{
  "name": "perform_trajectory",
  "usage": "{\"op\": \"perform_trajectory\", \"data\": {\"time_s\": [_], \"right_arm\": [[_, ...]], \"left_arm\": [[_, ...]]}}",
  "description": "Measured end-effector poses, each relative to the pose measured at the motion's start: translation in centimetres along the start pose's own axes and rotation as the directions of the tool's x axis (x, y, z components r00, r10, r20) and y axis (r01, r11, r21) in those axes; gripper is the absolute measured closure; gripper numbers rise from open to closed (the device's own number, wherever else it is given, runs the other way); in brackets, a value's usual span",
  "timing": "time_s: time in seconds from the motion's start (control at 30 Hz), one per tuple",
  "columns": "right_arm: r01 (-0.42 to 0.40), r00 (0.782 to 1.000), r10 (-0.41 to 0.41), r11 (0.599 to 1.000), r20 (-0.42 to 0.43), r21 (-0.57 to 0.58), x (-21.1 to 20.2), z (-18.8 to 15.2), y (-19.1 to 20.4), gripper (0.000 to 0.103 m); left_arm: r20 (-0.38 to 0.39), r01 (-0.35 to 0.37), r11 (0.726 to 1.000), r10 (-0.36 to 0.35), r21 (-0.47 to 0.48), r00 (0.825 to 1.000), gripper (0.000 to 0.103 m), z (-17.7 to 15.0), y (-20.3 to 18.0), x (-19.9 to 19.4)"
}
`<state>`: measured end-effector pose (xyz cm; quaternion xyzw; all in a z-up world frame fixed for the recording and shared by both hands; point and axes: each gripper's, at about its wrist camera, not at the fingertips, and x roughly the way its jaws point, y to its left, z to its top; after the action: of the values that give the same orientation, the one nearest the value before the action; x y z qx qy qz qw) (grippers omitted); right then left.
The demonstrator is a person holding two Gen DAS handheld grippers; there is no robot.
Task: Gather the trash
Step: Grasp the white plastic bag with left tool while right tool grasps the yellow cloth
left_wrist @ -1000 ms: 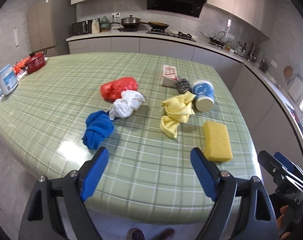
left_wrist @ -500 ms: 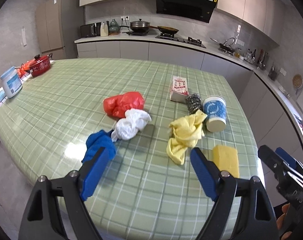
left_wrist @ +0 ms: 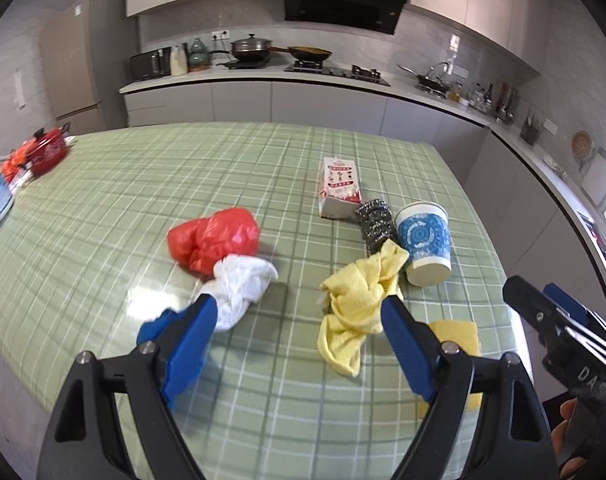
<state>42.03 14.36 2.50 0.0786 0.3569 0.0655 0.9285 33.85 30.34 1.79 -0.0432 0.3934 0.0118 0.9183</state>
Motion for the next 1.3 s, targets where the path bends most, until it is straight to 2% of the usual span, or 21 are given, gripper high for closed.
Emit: {"op": "perform_trajectory", "data": {"time_s": [0.23,0.4,0.57,0.73,0.87,1.03,1.07,1.17,1.23,1.27,1.3], "right_arm": [[0.061,0.998,-0.062,0.998,0.002,0.032,2.2,1.3,1.9,0.016],[0.081,0.996,-0.079,0.995,-0.039,0.053,4.5,0.7,3.5,0.016],[0.103,0.992,-0.097,0.992,-0.083,0.069,6.6,-0.3,4.3,0.016],[0.084,0.99,-0.074,0.993,-0.121,0.078,8.2,-1.4,5.3,0.016],[0.075,0.988,-0.065,0.995,-0.142,0.065,9.7,-2.0,6.3,0.016],[0.068,0.983,-0.057,0.996,-0.174,0.058,11.7,-2.8,7.0,0.016],[0.065,0.983,-0.054,0.996,-0.175,0.06,12.0,-2.9,7.0,0.016],[0.056,0.985,-0.047,0.997,-0.165,0.052,12.5,-2.9,7.3,0.016],[0.046,0.984,-0.039,0.998,-0.174,0.039,13.0,-2.9,7.4,0.017],[0.037,0.983,-0.03,0.999,-0.179,0.039,13.1,-2.9,7.5,0.022],[0.026,0.983,-0.018,0.999,-0.185,0.039,13.3,-3.0,7.6,0.034]], "left_arm": [[-0.011,0.033,0.999,-0.033,0.04,0.999,0.018,2.4,2.1,2.5],[-0.034,0.038,0.998,-0.036,0.044,0.999,0.018,2.9,4.2,4.4],[-0.076,0.062,0.996,-0.058,0.056,0.995,0.018,2.2,5.5,6.1],[-0.118,0.076,0.994,-0.067,0.073,0.991,0.018,0.9,5.7,7.5],[-0.122,0.076,0.993,-0.065,0.091,0.99,0.018,0.1,6.1,8.4],[-0.153,0.087,0.993,-0.075,0.079,0.985,0.019,-0.6,7.0,9.5],[-0.156,0.095,0.993,-0.083,0.074,0.984,0.021,-0.7,7.1,9.7],[-0.166,0.114,0.991,-0.101,0.072,0.981,0.037,-0.8,7.2,10.2],[-0.178,0.128,0.989,-0.113,0.075,0.978,0.058,-1.0,7.2,10.5],[-0.184,0.135,0.988,-0.119,0.076,0.976,0.063,-1.1,7.2,10.6],[-0.187,0.142,0.987,-0.127,0.072,0.974,0.07,-1.1,7.2,10.7]]}}
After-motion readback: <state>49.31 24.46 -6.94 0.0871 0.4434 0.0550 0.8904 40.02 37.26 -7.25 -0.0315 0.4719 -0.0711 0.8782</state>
